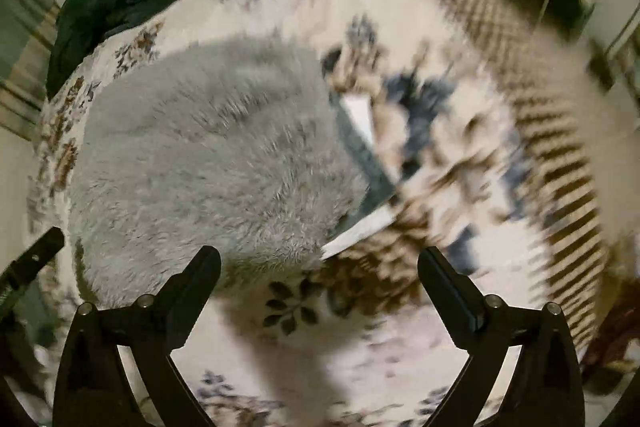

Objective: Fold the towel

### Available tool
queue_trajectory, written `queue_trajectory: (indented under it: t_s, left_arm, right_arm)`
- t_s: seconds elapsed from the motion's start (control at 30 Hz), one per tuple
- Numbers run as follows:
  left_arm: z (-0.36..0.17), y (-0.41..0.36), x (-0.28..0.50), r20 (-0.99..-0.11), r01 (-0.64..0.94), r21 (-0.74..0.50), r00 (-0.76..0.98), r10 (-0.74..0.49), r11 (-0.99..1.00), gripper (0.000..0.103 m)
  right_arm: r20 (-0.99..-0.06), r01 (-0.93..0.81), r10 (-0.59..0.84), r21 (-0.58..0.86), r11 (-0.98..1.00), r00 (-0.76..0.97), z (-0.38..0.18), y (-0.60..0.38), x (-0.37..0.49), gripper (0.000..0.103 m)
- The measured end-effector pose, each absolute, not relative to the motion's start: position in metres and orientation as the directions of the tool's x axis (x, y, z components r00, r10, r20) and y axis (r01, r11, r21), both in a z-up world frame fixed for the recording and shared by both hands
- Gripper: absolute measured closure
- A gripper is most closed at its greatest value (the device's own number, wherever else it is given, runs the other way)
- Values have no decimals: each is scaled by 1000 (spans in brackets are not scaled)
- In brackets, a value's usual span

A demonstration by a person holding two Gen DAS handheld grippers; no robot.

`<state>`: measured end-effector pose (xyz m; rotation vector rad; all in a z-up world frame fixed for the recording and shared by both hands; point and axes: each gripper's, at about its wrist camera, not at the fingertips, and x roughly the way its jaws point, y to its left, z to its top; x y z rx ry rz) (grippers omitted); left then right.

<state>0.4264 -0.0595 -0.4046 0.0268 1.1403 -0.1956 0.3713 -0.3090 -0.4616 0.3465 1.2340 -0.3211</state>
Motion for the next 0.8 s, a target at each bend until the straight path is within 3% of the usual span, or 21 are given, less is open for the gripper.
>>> queue_trajectory:
  t_s: [0.1, 0.27, 0.8]
  left_arm:
    - [-375, -58, 405, -887, 176, -70, 440, -142, 982, 6]
    - [-320, -56, 361, -858, 180, -45, 496, -130, 983, 6]
    - [-172, -36, 179, -747, 149, -20, 655, -114, 989, 6]
  right_arm:
    - [-920, 412, -160, 2, 911, 358, -416, -290, 350, 1]
    - [-873, 400, -216, -26, 916, 438, -348, -270, 306, 1]
    - [-728, 271, -201, -23, 962, 655, -148, -204, 109, 1]
